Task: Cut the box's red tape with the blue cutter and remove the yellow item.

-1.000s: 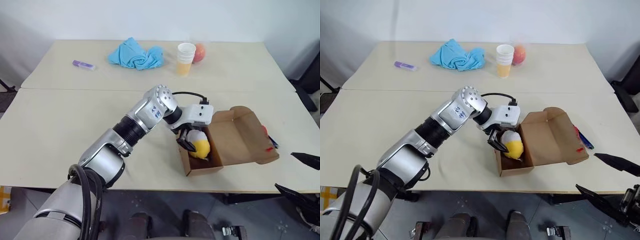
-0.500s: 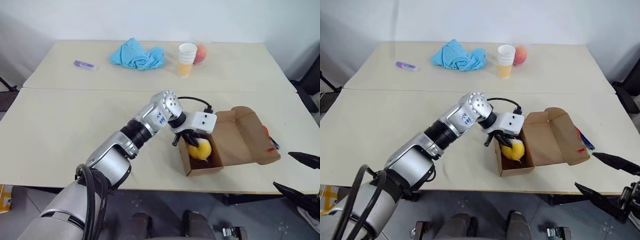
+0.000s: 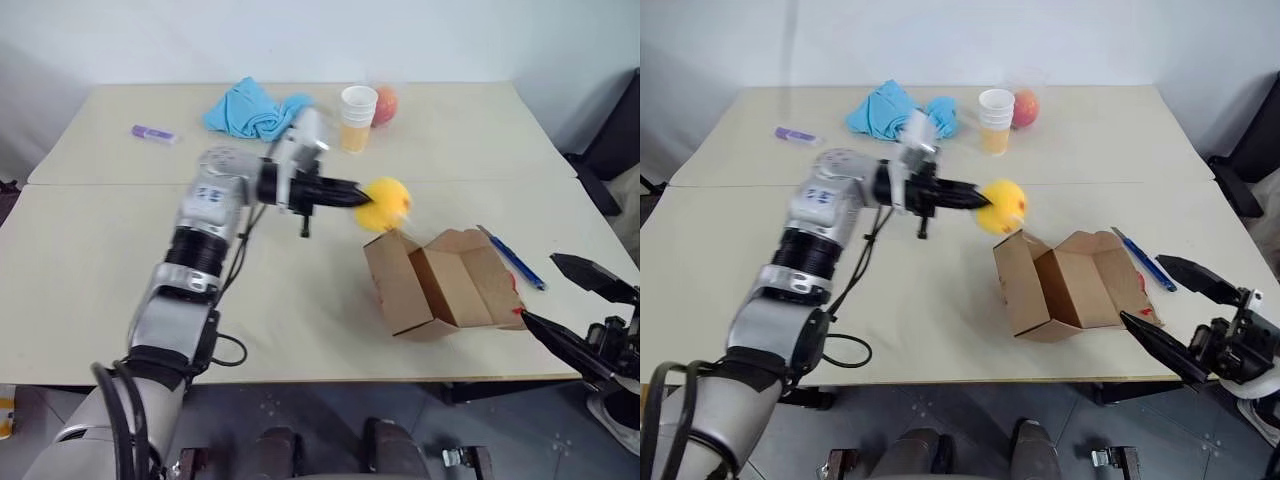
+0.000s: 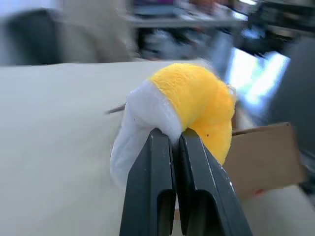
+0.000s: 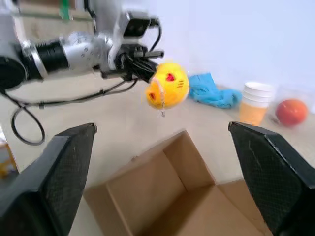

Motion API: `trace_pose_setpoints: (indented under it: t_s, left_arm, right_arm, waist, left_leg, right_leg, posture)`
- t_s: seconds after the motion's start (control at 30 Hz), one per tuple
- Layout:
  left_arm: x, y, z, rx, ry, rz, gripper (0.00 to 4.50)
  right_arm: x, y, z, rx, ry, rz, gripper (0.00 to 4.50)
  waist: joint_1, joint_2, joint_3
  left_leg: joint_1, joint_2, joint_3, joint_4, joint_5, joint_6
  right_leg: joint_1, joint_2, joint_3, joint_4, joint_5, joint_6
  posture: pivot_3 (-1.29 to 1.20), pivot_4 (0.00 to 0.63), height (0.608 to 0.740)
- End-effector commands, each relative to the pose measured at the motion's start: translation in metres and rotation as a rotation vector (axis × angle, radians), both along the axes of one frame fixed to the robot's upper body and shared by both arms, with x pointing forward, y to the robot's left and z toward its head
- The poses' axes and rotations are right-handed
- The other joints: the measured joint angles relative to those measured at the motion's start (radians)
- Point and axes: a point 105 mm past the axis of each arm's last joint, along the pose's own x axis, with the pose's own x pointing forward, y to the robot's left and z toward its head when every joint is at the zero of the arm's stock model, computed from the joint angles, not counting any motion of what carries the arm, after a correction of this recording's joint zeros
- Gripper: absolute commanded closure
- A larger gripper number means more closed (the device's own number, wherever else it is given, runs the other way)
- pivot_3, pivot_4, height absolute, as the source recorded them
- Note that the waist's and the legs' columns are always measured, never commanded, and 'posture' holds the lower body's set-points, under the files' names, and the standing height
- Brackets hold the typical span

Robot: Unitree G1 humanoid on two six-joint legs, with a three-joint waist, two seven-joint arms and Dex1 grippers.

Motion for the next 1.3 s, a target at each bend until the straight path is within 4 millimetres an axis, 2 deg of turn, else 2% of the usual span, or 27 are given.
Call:
trace_pose_setpoints:
  t_s: [0.03, 0.1, 0.17, 0.27, 0.4, 0.43, 0.53, 0.63, 0.73, 0.8, 0.9, 0.97, 1.03, 1.13, 1.2, 1.3]
  left_arm:
    - [0.008, 0.083, -0.012, -0.08, -0.012, 0.304, 4.47]
    - [0.002, 0.123, -0.028, -0.105, 0.023, 0.446, 4.47]
    - [-0.005, 0.144, -0.039, -0.117, 0.044, 0.529, 4.47]
    - [-0.024, 0.174, -0.068, -0.106, 0.118, 0.646, 4.47]
    - [-0.039, 0.18, -0.09, -0.062, 0.176, 0.676, 4.47]
    - [-0.039, 0.189, -0.098, -0.049, 0.227, 0.745, 4.24]
    - [-0.042, 0.203, -0.107, -0.004, 0.256, 0.836, 3.45]
    - [-0.047, 0.211, -0.099, -0.025, 0.25, 0.867, 2.57]
    - [-0.057, 0.208, -0.09, -0.062, 0.261, 0.815, 1.63]
    - [-0.067, 0.209, -0.088, -0.023, 0.275, 0.788, 1.02]
    - [-0.084, 0.234, -0.082, 0.051, 0.233, 0.815, 0.13]
    - [-0.099, 0.256, -0.08, 0.136, 0.186, 0.851, 0.06]
    - [-0.111, 0.266, -0.082, 0.252, 0.122, 0.849, 0.06]
    - [-0.135, 0.263, -0.085, 0.288, 0.072, 0.764, 0.06]
    - [-0.142, 0.257, -0.085, 0.278, 0.055, 0.737, 0.06]
    - [-0.157, 0.245, -0.103, 0.308, 0.054, 0.747, 0.06]
  right_arm:
    - [0.001, 0.012, 0.002, -0.031, -0.012, 0.091, 0.0]
    - [0.003, 0.017, -0.005, -0.077, 0.001, 0.147, 0.0]
    - [0.003, 0.021, -0.012, -0.116, 0.01, 0.195, 0.0]
    - [0.008, 0.029, -0.02, -0.162, 0.027, 0.287, 0.0]
    - [0.016, 0.038, -0.022, -0.156, 0.015, 0.351, 0.0]
    - [0.018, 0.041, -0.023, -0.148, 0.016, 0.369, 0.0]
    - [0.02, 0.042, -0.024, -0.149, 0.008, 0.384, 0.0]
    - [0.024, 0.037, -0.025, -0.159, -0.005, 0.358, 0.0]
    - [0.027, 0.034, -0.026, -0.165, -0.014, 0.342, 0.0]
    - [0.028, 0.03, -0.027, -0.177, -0.015, 0.337, 0.0]
    - [0.029, 0.022, -0.022, -0.197, -0.024, 0.316, 0.0]
    - [0.029, 0.015, -0.018, -0.22, -0.022, 0.293, 0.0]
    - [0.03, 0.009, -0.013, -0.232, -0.02, 0.271, 0.0]
    - [0.029, 0.002, -0.016, -0.29, 0.011, 0.253, 0.0]
    - [0.027, 0.002, -0.02, -0.329, 0.026, 0.262, 0.0]
    - [0.026, -0.004, -0.024, -0.336, 0.029, 0.208, 0.0]
  waist:
    - [-0.003, 0.001, 0.0]
    - [-0.005, 0.001, 0.0]
    - [0.009, -0.001, 0.0]
    - [0.017, -0.001, 0.0]
    - [0.023, -0.001, 0.0]
    - [0.022, -0.001, 0.0]
    - [0.016, -0.001, 0.0]
    - [0.008, -0.001, 0.0]
    - [0.004, -0.001, 0.0]
    - [0.001, -0.001, 0.0]
    - [-0.005, -0.001, 0.0]
    - [-0.009, 0.0, 0.001]
    - [-0.015, 0.0, 0.001]
    - [-0.015, 0.002, 0.001]
    - [-0.013, 0.002, 0.002]
    - [-0.011, 0.002, 0.002]
  left_leg:
    - [0.0, 0.0, -0.001, 0.0, 0.0, 0.0]
    - [0.001, 0.0, 0.0, -0.001, 0.0, 0.0]
    - [-0.001, -0.001, -0.002, 0.0, -0.001, 0.0]
    - [-0.003, -0.003, -0.008, 0.004, -0.001, 0.001]
    - [-0.002, -0.003, -0.011, 0.004, -0.002, 0.001]
    - [-0.002, -0.003, -0.011, 0.004, -0.002, 0.0]
    - [-0.001, -0.002, -0.011, 0.003, -0.002, -0.001]
    - [0.0, -0.001, -0.01, 0.001, -0.002, -0.002]
    - [0.001, -0.001, -0.009, 0.001, -0.002, -0.002]
    - [0.001, 0.0, -0.009, 0.001, -0.003, -0.003]
    - [0.0, 0.001, -0.009, 0.0, -0.003, -0.003]
    - [0.0, 0.001, -0.009, 0.0, -0.003, -0.004]
    - [0.0, 0.001, -0.009, -0.001, -0.003, -0.004]
    - [0.001, 0.001, -0.009, -0.002, -0.004, -0.004]
    - [0.0, 0.001, -0.009, -0.001, -0.004, -0.004]
    - [0.0, 0.001, -0.01, -0.001, -0.004, -0.004]
  right_leg:
    - [0.0, 0.0, 0.0, 0.0, 0.0, 0.0]
    - [0.0, 0.0, -0.001, 0.0, 0.0, 0.0]
    - [0.0, 0.0, -0.003, 0.0, 0.0, 0.0]
    - [0.003, -0.002, -0.006, 0.0, 0.001, -0.002]
    - [0.005, -0.003, -0.007, 0.0, 0.001, -0.002]
    - [0.005, -0.002, -0.008, 0.0, 0.001, -0.003]
    - [0.005, -0.002, -0.008, 0.0, 0.001, -0.003]
    - [0.004, -0.001, -0.008, 0.0, 0.0, -0.004]
    - [0.004, -0.001, -0.009, 0.0, 0.0, -0.004]
    - [0.004, -0.001, -0.009, 0.0, 0.0, -0.005]
    - [0.003, -0.001, -0.009, 0.0, 0.0, -0.006]
    - [0.003, -0.001, -0.009, 0.0, -0.001, -0.006]
    - [0.003, -0.001, -0.009, 0.0, -0.001, -0.007]
    - [0.003, -0.001, -0.009, -0.001, -0.001, -0.007]
    - [0.003, -0.002, -0.01, -0.001, -0.001, -0.008]
    - [0.004, -0.003, -0.009, -0.002, -0.001, -0.008]
  posture:
    - [0.0, 0.15, 0.74]
    - [0.0, 0.15, 0.74]
    - [0.0, 0.15, 0.74]
    - [0.0, 0.15, 0.74]
    - [0.0, 0.15, 0.74]
    - [0.0, 0.15, 0.74]
    - [0.0, 0.15, 0.74]
    - [0.0, 0.15, 0.74]
    - [0.0, 0.15, 0.74]
    - [0.0, 0.15, 0.74]
    - [0.0, 0.15, 0.74]
    - [0.0, 0.15, 0.74]
    - [0.0, 0.15, 0.74]
    - [0.0, 0.15, 0.74]
    - [0.0, 0.15, 0.74]
    - [0.0, 0.15, 0.74]
